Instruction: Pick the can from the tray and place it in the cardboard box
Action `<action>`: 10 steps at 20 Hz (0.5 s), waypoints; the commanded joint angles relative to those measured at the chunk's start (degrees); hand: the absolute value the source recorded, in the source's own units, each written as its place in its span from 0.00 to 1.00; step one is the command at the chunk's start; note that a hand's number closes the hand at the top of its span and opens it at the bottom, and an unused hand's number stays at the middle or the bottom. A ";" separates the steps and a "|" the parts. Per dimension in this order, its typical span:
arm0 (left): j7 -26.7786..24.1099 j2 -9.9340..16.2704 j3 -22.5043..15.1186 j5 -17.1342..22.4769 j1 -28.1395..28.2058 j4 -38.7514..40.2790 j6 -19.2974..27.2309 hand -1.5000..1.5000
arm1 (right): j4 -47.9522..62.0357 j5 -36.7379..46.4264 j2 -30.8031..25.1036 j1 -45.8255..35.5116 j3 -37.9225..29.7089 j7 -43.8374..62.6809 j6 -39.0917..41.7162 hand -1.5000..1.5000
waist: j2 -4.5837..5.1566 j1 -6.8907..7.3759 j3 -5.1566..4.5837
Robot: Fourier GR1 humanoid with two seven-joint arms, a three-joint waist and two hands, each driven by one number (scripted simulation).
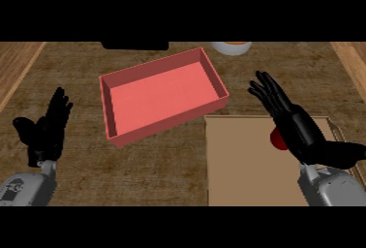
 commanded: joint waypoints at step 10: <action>-0.41 -0.69 -13.20 -4.93 -3.37 -7.90 -10.30 0.50 | 12.68 28.38 -17.96 8.17 0.51 9.95 -13.64 0.00 | 1.17 -4.97 0.04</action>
